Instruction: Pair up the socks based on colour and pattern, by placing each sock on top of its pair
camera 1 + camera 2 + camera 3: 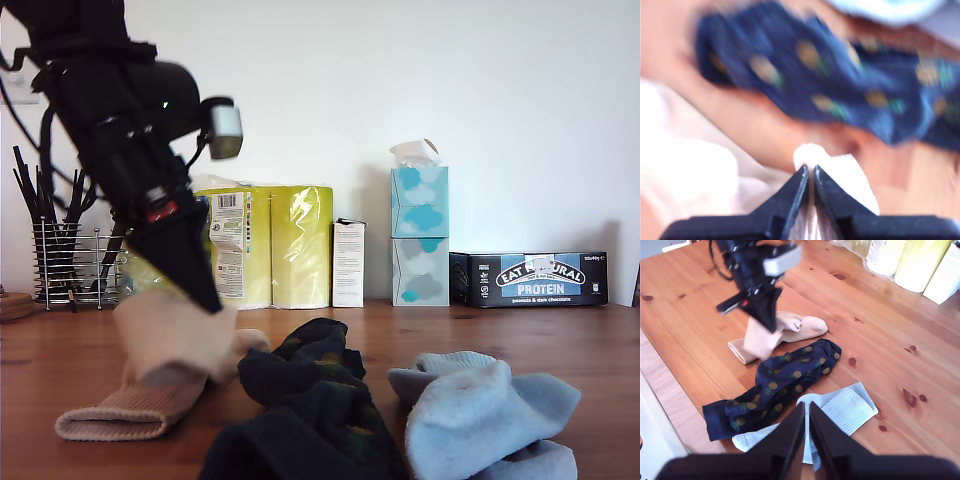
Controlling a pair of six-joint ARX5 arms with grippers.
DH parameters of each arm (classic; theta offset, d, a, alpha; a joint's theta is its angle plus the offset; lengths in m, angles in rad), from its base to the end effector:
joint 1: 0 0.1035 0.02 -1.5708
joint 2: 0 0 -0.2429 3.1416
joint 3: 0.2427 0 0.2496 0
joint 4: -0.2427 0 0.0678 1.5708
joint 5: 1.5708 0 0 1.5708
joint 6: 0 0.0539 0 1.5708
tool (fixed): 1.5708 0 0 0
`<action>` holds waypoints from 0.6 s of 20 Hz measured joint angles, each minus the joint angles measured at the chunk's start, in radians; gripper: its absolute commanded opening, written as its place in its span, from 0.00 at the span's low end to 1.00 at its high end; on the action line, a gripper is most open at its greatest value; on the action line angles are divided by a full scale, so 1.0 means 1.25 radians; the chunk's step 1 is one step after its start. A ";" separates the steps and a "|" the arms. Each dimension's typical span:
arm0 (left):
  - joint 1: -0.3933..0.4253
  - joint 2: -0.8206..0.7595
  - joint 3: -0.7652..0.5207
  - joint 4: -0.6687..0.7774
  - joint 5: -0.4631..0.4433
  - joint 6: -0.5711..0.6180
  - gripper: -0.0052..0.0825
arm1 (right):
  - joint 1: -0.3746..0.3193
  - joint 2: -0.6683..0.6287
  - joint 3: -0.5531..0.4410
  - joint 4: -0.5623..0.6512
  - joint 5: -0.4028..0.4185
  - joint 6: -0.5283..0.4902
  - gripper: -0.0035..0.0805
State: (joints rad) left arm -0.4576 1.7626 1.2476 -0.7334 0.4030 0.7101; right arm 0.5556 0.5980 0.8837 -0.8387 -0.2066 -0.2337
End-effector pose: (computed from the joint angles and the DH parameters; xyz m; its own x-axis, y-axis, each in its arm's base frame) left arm 0.2992 -0.1709 0.1635 0.0882 -0.4806 -0.8725 0.9474 0.3110 -0.0755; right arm 0.1109 0.0819 0.3028 0.5994 0.6136 -0.5141 -0.7498 0.6552 -0.0922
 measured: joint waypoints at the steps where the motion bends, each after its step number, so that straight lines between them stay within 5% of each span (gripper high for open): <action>1: 0.000 -0.001 0.018 0.000 0.000 0.000 0.03 | 0.000 0.000 0.000 0.000 0.000 0.000 0.03; 12: 0.003 -0.012 0.154 0.289 0.006 -0.085 0.03 | 0.000 0.000 0.000 -0.008 0.000 0.000 0.03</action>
State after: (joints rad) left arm -0.4538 1.7481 1.4399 -0.3725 0.4103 0.6041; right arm 0.5556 0.5980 0.8837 -0.8486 -0.2066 -0.2337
